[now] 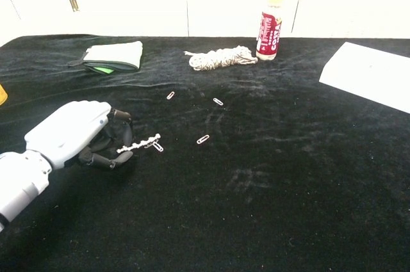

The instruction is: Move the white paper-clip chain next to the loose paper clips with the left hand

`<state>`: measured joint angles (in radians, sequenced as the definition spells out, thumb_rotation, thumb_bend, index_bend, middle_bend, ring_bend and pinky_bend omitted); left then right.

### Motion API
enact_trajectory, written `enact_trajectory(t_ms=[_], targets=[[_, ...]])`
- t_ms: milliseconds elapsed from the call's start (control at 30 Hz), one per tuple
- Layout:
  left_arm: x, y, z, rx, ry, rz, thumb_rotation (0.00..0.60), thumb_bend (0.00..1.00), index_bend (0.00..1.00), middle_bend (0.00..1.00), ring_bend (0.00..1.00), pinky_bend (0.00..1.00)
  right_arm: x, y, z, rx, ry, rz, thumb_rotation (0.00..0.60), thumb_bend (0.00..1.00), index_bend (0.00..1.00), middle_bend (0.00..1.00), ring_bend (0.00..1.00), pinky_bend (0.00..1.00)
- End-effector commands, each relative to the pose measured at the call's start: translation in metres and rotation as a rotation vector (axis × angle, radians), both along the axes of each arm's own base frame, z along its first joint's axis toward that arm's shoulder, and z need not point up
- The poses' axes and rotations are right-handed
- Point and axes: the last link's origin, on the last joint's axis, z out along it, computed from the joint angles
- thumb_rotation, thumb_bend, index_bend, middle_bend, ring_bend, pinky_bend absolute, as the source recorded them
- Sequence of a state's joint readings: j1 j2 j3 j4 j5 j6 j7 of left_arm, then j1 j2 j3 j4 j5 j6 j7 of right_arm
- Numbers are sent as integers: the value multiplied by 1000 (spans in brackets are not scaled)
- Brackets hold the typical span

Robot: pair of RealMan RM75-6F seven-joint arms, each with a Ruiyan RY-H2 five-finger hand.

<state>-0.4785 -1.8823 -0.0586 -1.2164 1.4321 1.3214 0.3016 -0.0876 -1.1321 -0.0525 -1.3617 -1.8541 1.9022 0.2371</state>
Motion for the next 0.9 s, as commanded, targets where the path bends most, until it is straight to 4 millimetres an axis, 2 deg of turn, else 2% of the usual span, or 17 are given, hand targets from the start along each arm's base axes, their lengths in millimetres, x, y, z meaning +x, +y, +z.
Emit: enact_trajectory(t_ms=[33,400,700,900], targets=[[0,1,-1,2,0,-2,600,530,841,1000,1000,1000,-1,1,3,-3,-7,-7,600,221,0,0,0,0],[0,7,-8,-38,-25,6,600,529,841,1000,1000,1000,-7,8,17,-82,-40,-39,600,221,0,0,0,0],[1,9,-15,-57,-26,4,600,530,841,1000,1000,1000,-9,11,19,-94,-45,-46,600,221,0,0,0,0],[-2,11,-11,-38,-26,7,600,530,841,1000,1000,1000,-8,11,18,-94,-44,-46,600,221,0,0,0,0]])
